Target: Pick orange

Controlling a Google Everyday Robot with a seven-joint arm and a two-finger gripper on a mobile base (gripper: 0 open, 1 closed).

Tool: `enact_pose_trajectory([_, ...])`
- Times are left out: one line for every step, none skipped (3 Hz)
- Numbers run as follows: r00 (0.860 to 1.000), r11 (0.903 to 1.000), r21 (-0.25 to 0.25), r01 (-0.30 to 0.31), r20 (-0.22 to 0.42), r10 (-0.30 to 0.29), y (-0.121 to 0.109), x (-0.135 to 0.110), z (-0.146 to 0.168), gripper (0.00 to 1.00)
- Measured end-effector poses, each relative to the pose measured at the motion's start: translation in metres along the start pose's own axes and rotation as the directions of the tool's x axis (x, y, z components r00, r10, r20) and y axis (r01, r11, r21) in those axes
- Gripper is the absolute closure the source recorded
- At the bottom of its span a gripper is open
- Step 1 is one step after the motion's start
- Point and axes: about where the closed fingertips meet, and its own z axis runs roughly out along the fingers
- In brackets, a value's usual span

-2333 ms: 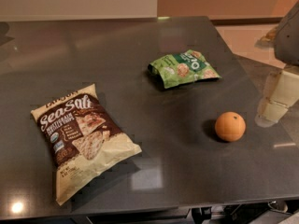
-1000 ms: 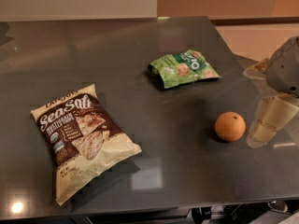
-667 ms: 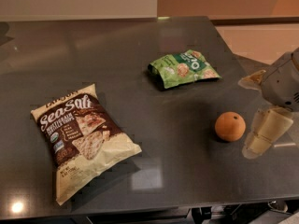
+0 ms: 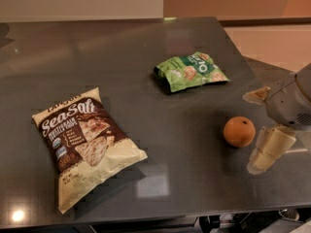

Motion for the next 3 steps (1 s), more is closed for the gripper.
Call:
enact_pose_trajectory([1.000,1.0000,0.003,0.007,0.007,-0.007,-0.004,0.004,0.011,0.00])
enact_pose_trajectory([1.000,1.0000,0.001,0.009,0.008,-0.009,-0.007,0.006,0.020,0.17])
enact_pose_trajectory([1.000,1.0000,-0.009,0.003,0.012,-0.003,-0.010,0.007,0.024,0.40])
